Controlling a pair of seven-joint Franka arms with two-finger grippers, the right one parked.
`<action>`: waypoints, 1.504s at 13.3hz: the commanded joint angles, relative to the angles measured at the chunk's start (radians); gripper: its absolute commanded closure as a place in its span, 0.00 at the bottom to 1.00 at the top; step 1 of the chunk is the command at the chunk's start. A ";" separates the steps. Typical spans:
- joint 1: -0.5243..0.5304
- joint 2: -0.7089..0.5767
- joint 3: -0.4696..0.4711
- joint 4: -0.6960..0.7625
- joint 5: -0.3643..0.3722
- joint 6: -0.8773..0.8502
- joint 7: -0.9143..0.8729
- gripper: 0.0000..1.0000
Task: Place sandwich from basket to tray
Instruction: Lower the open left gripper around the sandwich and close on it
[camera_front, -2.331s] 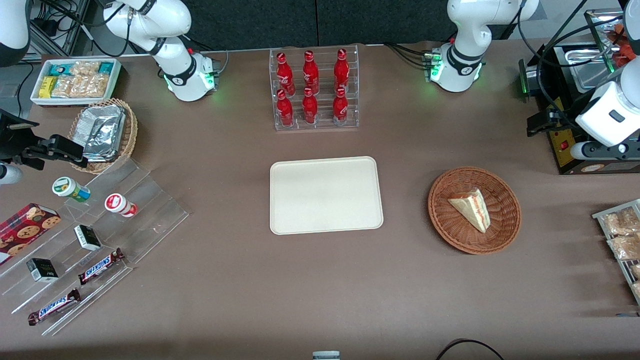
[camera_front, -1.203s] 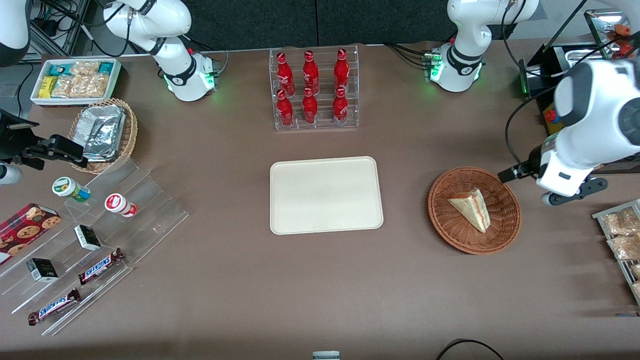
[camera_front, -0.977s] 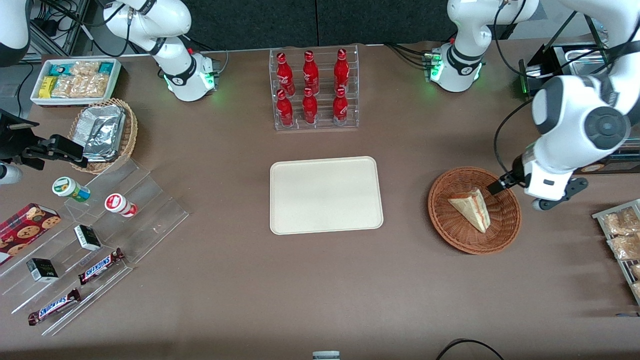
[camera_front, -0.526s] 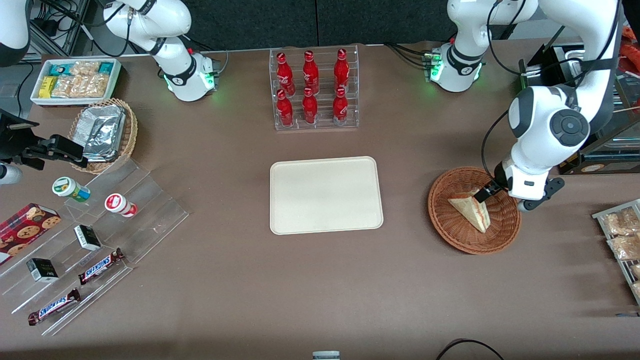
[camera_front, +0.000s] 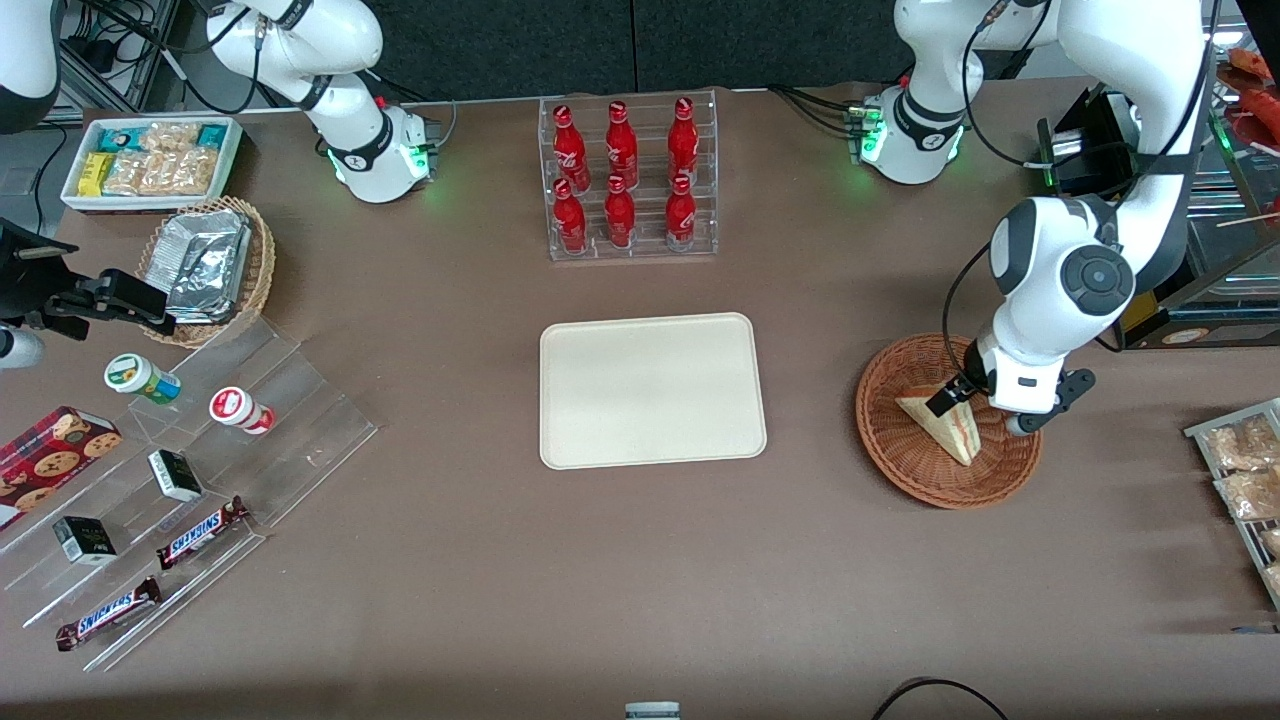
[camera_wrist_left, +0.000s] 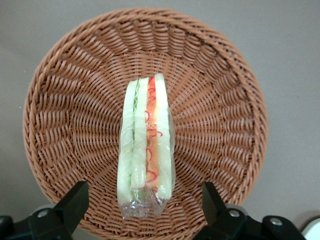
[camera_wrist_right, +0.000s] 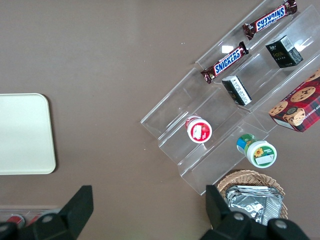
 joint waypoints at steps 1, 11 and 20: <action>-0.004 0.004 0.003 -0.013 0.004 0.022 -0.018 0.00; -0.006 0.058 0.003 -0.016 0.004 0.065 -0.018 0.00; -0.004 0.072 0.003 -0.014 0.004 0.079 -0.019 1.00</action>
